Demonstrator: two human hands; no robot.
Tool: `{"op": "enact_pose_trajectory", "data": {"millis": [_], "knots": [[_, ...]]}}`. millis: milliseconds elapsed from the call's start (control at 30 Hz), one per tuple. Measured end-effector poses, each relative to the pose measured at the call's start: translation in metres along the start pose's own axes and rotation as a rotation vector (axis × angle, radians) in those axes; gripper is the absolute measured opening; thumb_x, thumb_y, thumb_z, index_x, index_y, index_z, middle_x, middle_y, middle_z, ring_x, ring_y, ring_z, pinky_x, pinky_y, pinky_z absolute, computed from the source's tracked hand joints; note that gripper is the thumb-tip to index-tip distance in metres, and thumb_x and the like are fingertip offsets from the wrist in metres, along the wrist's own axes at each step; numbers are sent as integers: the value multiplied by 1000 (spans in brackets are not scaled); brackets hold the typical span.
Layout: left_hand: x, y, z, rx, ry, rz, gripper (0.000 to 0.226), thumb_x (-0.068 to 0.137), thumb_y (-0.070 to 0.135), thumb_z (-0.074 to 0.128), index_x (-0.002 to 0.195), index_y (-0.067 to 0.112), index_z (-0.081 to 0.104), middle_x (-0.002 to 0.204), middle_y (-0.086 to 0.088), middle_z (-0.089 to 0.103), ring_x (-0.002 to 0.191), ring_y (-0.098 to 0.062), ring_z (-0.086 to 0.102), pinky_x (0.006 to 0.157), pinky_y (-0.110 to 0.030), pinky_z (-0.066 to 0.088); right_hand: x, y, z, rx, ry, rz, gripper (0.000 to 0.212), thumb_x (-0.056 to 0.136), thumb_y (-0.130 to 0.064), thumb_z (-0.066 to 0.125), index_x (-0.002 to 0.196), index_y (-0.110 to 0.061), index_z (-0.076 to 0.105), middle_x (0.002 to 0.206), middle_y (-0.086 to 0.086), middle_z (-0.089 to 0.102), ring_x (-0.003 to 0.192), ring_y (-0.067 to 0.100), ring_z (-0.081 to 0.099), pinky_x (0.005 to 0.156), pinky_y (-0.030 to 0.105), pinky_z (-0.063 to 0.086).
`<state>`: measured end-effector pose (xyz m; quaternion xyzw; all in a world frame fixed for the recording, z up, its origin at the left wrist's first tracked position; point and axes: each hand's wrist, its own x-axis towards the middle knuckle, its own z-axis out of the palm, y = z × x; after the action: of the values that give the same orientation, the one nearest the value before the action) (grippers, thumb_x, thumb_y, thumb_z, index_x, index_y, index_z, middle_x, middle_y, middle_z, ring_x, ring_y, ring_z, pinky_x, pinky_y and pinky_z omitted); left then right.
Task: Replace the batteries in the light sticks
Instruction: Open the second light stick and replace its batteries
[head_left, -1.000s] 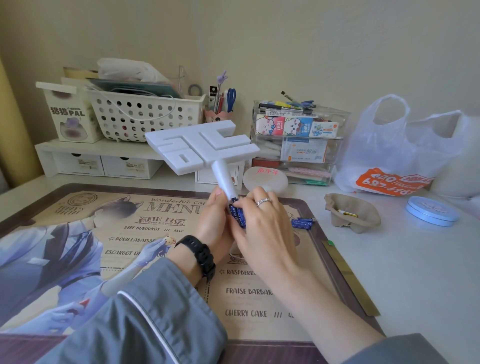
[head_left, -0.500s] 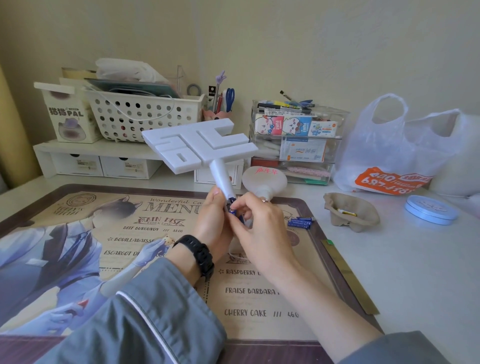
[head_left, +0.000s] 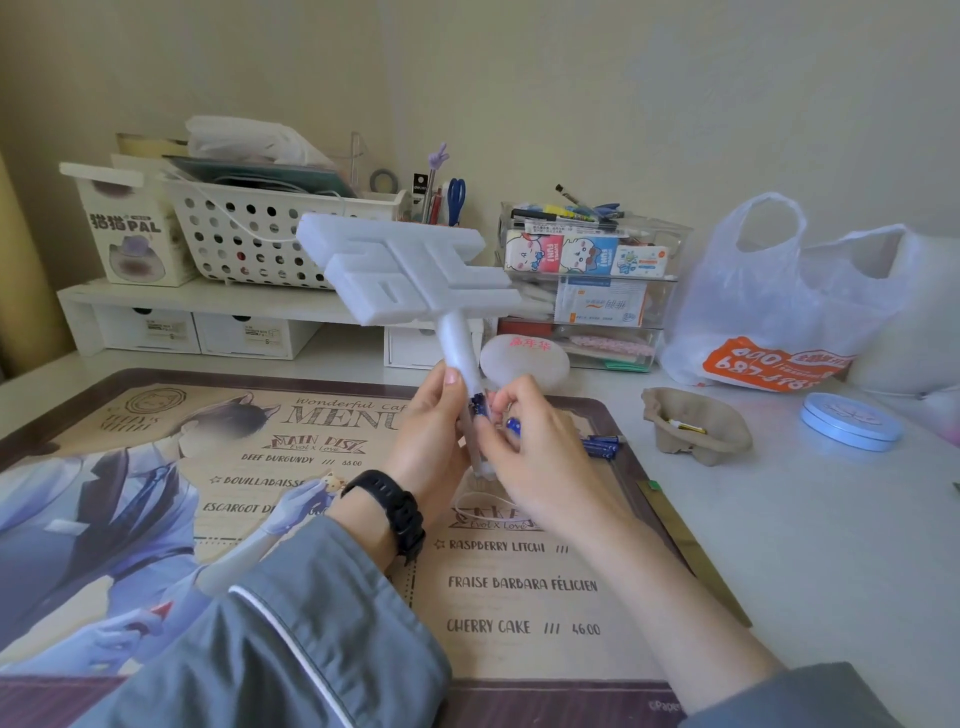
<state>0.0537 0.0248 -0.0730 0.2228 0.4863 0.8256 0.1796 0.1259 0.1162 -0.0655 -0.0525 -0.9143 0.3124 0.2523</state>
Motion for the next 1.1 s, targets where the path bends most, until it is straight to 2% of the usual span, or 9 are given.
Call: {"op": "enact_pose_trajectory", "data": {"millis": [67,233,300,433,533,700,800,967,1100], "knots": [[-2,0,2,24,-28,14,28,103,25,33,116,16,56,80,-8,59,67,-20,57,60,-29,45,0,0,-2,-117,33,3,16,93,-34,54,93,-24,41,76,-3,59,69,19,59,61,40,48],[-2,0,3,26,-39,9,30,103,24,34,120,10,54,93,-17,51,76,-26,50,68,-36,46,1,2,-5,-176,65,0,26,88,-41,62,93,-23,43,67,-11,50,67,16,51,50,30,36],[-3,-1,4,38,-33,20,32,103,23,33,124,9,52,94,-18,49,81,-28,47,71,-36,43,1,2,-4,-220,50,21,23,88,-40,61,92,-21,49,67,-11,49,68,18,48,49,32,32],[-2,-2,5,22,0,30,31,103,20,31,120,7,54,92,-18,52,81,-25,52,71,-32,45,4,4,6,-185,57,-10,16,88,-32,54,80,-19,58,61,-2,59,60,22,54,49,38,45],[-1,-4,3,-2,-18,15,29,104,20,29,111,14,57,82,-8,57,69,-16,57,63,-23,50,8,9,13,-171,61,-12,17,85,-26,52,73,-17,58,56,2,58,52,23,52,50,43,48],[-1,-6,3,-13,-20,3,29,103,21,30,113,16,57,80,-4,60,65,-10,61,63,-21,50,8,10,15,-167,48,-18,16,87,-22,53,75,-14,58,60,6,58,54,24,54,51,43,47],[-2,-6,4,-4,-25,13,29,103,21,30,116,13,55,82,-6,59,67,-13,59,62,-23,49,8,9,16,-177,47,-16,17,89,-25,53,78,-12,58,63,8,59,56,27,56,50,42,46],[-4,-5,5,-19,-15,13,28,104,21,30,108,13,57,90,-12,56,77,-20,55,73,-32,45,8,9,16,-224,47,-6,17,89,-26,54,77,-13,53,63,8,57,57,28,54,47,36,40],[-3,-6,5,-27,-25,4,32,103,22,31,123,13,55,92,-8,64,80,-18,63,75,-30,52,6,8,15,-228,21,3,13,89,-25,53,84,-13,54,70,8,58,61,28,55,49,37,44]]}}
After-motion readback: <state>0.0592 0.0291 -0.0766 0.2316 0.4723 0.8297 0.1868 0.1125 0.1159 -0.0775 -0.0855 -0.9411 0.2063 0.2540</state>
